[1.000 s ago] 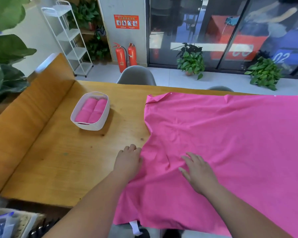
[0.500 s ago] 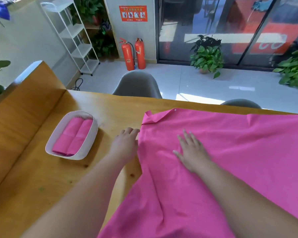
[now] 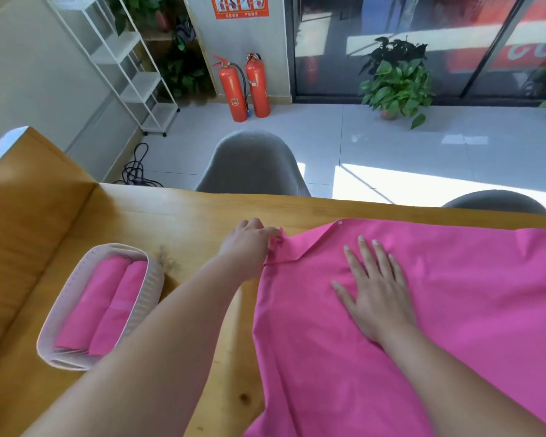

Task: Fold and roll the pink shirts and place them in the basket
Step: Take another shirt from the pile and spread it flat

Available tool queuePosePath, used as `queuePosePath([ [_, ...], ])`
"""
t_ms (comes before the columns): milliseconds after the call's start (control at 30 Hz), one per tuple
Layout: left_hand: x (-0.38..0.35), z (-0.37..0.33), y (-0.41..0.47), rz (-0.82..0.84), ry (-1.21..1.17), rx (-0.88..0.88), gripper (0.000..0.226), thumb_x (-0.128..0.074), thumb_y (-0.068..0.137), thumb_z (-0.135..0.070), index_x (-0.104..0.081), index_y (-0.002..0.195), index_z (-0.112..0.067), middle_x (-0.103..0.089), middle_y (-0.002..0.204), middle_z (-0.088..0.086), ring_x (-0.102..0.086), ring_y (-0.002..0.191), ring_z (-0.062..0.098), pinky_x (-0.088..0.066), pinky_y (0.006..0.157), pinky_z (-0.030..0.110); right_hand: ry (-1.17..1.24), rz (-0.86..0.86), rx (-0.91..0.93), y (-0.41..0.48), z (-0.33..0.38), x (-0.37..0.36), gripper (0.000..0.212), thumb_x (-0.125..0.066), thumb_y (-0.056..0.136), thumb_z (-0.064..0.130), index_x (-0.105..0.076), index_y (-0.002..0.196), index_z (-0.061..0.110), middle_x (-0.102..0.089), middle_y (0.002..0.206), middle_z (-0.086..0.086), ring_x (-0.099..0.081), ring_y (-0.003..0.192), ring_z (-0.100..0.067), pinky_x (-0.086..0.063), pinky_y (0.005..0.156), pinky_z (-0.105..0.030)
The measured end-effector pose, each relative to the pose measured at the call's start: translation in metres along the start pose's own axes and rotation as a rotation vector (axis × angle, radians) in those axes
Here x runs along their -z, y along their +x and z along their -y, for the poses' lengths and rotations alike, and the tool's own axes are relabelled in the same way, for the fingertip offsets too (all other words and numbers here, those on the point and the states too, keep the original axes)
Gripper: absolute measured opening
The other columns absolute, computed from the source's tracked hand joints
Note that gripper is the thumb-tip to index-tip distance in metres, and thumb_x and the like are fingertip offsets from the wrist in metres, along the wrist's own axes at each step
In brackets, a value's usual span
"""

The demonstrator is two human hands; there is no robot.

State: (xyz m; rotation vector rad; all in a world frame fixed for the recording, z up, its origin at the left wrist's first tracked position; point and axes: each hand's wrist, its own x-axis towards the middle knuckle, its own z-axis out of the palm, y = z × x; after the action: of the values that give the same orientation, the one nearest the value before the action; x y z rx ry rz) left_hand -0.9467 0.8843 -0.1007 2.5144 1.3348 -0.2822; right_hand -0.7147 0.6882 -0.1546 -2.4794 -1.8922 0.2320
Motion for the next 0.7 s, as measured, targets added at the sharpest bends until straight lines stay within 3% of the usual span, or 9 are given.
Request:
queuePosePath([
  [100,0.006,0.011,0.018,0.024,-0.005,-0.013,0.023,-0.06,0.101,-0.031,-0.068,0.12,-0.04,-0.052,0.114,-0.005,-0.049,0.114,0.023,-0.053,0.093,0.044,-0.005,-0.011,0.001,0.007,-0.002,-0.001,0.082,-0.009,0.101,0.08,0.001,0.169,0.035,0.016,0.177,0.003,0.016,0.163,-0.021,-0.007,0.132,-0.049],
  [200,0.017,0.023,0.03,-0.026,-0.089,0.012,0.012,-0.059,0.102,-0.035,-0.07,0.105,-0.03,-0.057,0.122,-0.002,-0.051,0.118,0.025,-0.049,0.102,0.047,0.004,-0.018,-0.008,0.015,-0.005,-0.001,0.081,-0.011,0.102,0.079,-0.005,0.17,0.034,0.011,0.177,0.003,0.012,0.163,-0.021,-0.008,0.132,-0.05],
  [267,0.035,0.024,0.036,-0.115,-0.422,0.071,0.015,-0.057,0.103,-0.031,-0.067,0.097,-0.022,-0.065,0.119,0.0,-0.057,0.112,0.022,-0.048,0.101,0.046,-0.01,-0.017,-0.019,0.019,-0.007,0.0,0.08,-0.01,0.103,0.077,-0.004,0.17,0.034,0.011,0.177,0.003,0.012,0.163,-0.021,-0.008,0.132,-0.049],
  [333,0.062,0.02,0.04,-0.218,-0.909,0.173,0.016,-0.057,0.099,-0.028,-0.062,0.09,-0.016,-0.064,0.09,-0.003,-0.057,0.084,0.018,-0.05,0.081,0.041,-0.019,-0.021,-0.021,0.022,-0.008,0.0,0.078,-0.008,0.103,0.076,-0.003,0.169,0.034,0.011,0.177,0.003,0.012,0.163,-0.021,-0.007,0.132,-0.049],
  [400,0.085,0.02,0.046,-0.223,-1.136,0.183,0.016,-0.06,0.099,-0.031,-0.061,0.09,-0.018,-0.057,0.077,-0.004,-0.053,0.068,0.017,-0.047,0.065,0.04,-0.019,-0.024,-0.02,0.025,-0.009,0.001,0.078,-0.007,0.103,0.076,-0.002,0.169,0.035,0.011,0.177,0.003,0.013,0.163,-0.02,-0.005,0.132,-0.048],
  [467,0.1,0.024,0.049,-0.232,-1.022,0.153,0.015,-0.063,0.103,-0.034,-0.063,0.096,-0.02,-0.066,0.087,-0.004,-0.06,0.072,0.017,-0.049,0.062,0.036,-0.018,-0.019,-0.02,0.026,-0.01,0.002,0.077,-0.006,0.103,0.076,0.001,0.169,0.036,0.01,0.177,0.004,0.013,0.163,-0.02,-0.005,0.132,-0.048],
  [567,0.109,0.041,0.056,-0.422,-0.408,0.087,0.014,-0.065,0.102,-0.036,-0.065,0.103,-0.023,-0.069,0.096,-0.007,-0.062,0.086,0.018,-0.046,0.069,0.029,-0.01,-0.018,-0.015,0.027,-0.01,0.004,0.076,-0.005,0.104,0.075,0.004,0.168,0.037,0.01,0.177,0.005,0.011,0.163,-0.019,-0.006,0.132,-0.048],
  [633,0.108,0.048,0.057,-0.501,-0.033,0.041,0.016,-0.061,0.104,-0.04,-0.06,0.105,-0.024,-0.066,0.099,-0.004,-0.059,0.083,0.025,-0.044,0.067,0.036,-0.004,-0.019,-0.007,0.029,-0.01,0.005,0.076,-0.006,0.104,0.075,0.004,0.169,0.037,0.008,0.178,0.005,0.01,0.163,-0.019,-0.007,0.132,-0.048],
  [700,0.1,0.048,0.058,-0.556,0.114,0.065,0.017,-0.06,0.104,-0.036,-0.058,0.113,-0.023,-0.057,0.107,0.003,-0.057,0.084,0.031,-0.046,0.068,0.043,-0.009,-0.017,-0.006,0.032,-0.01,0.005,0.077,-0.007,0.103,0.076,0.001,0.169,0.037,0.006,0.178,0.004,0.008,0.164,-0.019,-0.008,0.132,-0.048],
])
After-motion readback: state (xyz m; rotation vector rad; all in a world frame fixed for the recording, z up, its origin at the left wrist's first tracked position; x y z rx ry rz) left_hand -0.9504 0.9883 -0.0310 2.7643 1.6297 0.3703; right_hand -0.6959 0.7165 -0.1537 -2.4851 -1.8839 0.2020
